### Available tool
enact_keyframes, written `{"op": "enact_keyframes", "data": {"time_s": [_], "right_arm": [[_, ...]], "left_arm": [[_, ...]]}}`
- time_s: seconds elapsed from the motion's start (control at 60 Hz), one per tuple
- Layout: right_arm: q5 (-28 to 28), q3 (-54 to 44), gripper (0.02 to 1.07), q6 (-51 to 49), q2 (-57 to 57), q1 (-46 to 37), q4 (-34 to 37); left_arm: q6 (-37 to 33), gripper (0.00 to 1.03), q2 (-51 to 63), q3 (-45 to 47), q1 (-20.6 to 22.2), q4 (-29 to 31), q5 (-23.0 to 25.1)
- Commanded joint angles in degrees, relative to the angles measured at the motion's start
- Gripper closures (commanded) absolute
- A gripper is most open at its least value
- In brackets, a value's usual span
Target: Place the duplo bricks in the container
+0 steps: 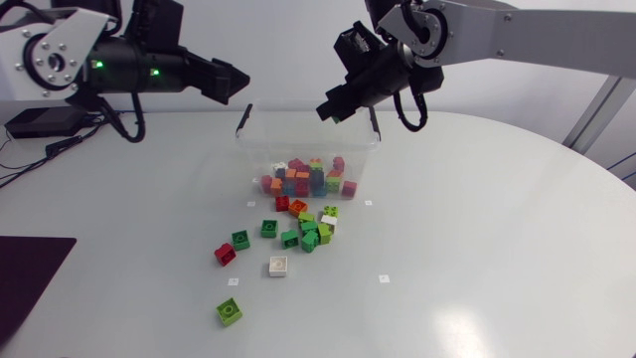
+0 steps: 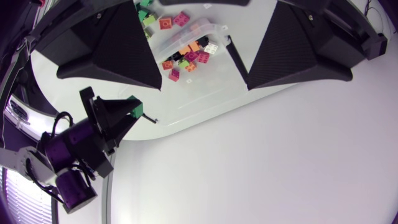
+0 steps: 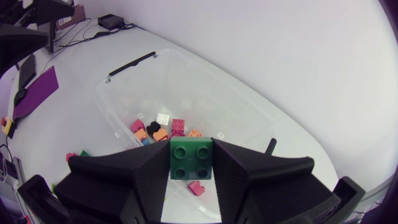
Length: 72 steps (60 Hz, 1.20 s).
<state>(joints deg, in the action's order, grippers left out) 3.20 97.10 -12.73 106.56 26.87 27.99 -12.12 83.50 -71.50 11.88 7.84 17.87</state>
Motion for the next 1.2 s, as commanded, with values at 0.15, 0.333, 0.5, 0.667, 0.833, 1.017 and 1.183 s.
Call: {"op": "enact_keyframes", "data": {"time_s": [0.15,0.333,0.5,0.667,0.833,1.017,1.183], "right_arm": [[-0.4,6.0,0.80,1.6,6.2,-0.5,-1.0],[-0.8,9.3,0.79,1.4,10.8,-1.3,-1.0],[-1.5,14.9,0.54,1.0,15.5,-1.7,2.2],[-2.2,17.6,0.10,0.2,16.4,-1.7,4.3],[-2.4,15.1,0.09,0.0,12.2,-1.5,5.1],[-2.2,6.1,0.08,-2.6,3.5,0.3,5.0],[-0.6,-3.8,0.08,-6.8,-4.2,2.4,4.5]], "left_arm": [[-9.5,0.07,-7.8,11.3,-2.4,4.9,0.1],[-17.1,0.07,-10.2,17.5,-2.7,9.0,0.4],[-22.4,0.07,-9.5,19.5,-2.3,15.4,-1.8],[-25.6,0.07,-9.5,20.4,-0.2,19.0,-6.0],[-25.8,0.07,-6.6,19.8,1.6,21.6,-10.4],[-25.3,0.09,-2.7,20.3,3.6,24.1,-12.9],[-24.4,0.12,1.0,21.4,4.7,24.6,-14.6]]}}
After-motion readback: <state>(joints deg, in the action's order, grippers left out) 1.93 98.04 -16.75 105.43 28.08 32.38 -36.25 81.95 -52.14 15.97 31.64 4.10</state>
